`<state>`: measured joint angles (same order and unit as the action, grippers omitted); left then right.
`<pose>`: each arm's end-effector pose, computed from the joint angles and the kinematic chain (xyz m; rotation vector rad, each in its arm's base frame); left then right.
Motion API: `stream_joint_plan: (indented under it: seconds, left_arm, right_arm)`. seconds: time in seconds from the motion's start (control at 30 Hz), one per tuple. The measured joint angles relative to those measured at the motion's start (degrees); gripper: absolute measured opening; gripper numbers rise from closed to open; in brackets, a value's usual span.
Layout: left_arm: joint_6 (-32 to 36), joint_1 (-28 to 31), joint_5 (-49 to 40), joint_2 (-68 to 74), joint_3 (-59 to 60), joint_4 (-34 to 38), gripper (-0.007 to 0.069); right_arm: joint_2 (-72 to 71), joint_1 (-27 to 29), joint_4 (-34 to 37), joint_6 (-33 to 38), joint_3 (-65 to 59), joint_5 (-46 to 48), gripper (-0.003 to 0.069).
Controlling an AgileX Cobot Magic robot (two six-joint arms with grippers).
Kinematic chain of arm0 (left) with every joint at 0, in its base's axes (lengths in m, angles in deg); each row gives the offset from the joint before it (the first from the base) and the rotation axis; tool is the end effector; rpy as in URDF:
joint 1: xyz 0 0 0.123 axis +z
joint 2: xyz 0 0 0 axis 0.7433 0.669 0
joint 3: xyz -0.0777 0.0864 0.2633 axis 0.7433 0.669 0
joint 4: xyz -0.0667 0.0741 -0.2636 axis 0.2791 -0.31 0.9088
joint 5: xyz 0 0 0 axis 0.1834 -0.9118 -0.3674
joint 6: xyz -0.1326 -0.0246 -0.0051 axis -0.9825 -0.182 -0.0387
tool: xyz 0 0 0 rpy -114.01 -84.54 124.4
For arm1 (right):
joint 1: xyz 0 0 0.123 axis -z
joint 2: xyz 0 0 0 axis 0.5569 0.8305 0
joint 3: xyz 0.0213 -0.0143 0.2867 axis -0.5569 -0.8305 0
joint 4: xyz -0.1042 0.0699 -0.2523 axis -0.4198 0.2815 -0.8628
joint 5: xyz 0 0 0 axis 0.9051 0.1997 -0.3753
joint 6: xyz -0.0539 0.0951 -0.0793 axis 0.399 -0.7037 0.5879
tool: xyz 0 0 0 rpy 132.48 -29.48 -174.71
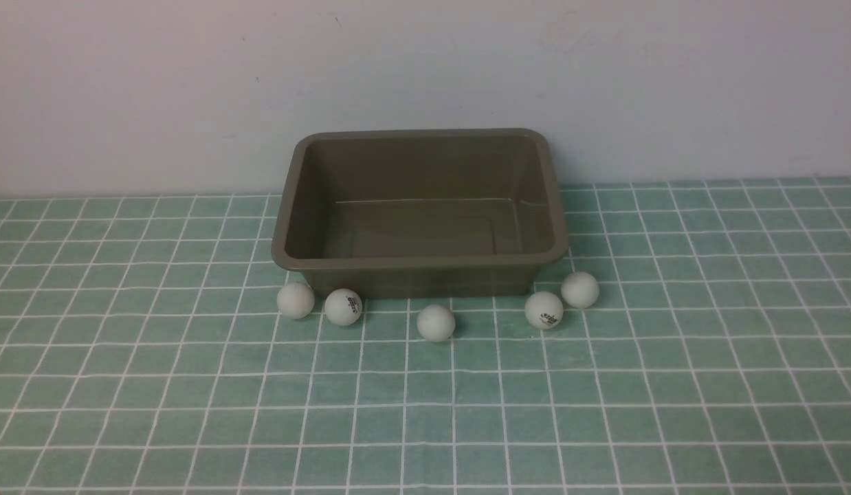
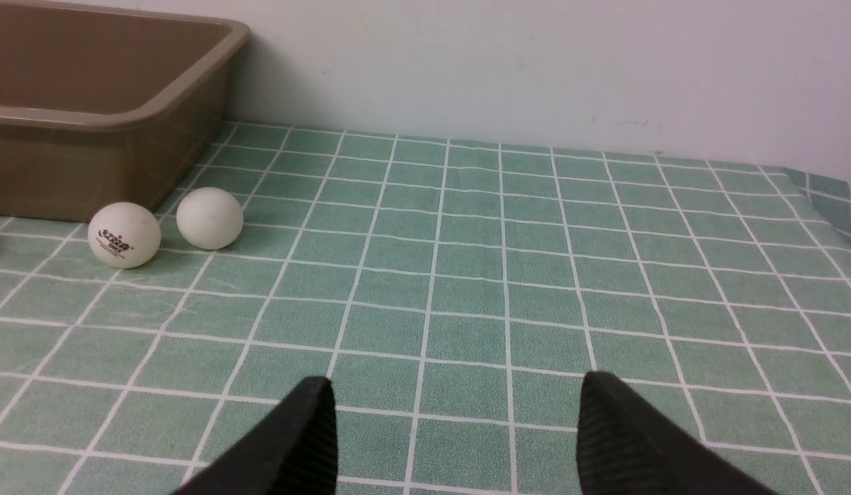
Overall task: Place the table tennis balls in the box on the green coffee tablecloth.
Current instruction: 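Reach for and grasp a ping pong ball on the table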
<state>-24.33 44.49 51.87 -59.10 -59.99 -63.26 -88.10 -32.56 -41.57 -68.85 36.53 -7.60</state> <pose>0.1206 -0.0059 0.1554 0.1115 1.8997 0.0117 0.1222 0.0028 0.1582 -0.0953 1.8688 -0.0422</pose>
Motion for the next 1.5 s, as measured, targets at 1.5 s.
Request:
stream_joint_plan:
  seconds: [1.5]
  left_arm:
    - [0.0, 0.0, 0.0, 0.0, 0.0, 0.0, 0.0438]
  right_arm:
    - [0.7, 0.0, 6.5, -2.6, 25.6, 6.1, 0.0432]
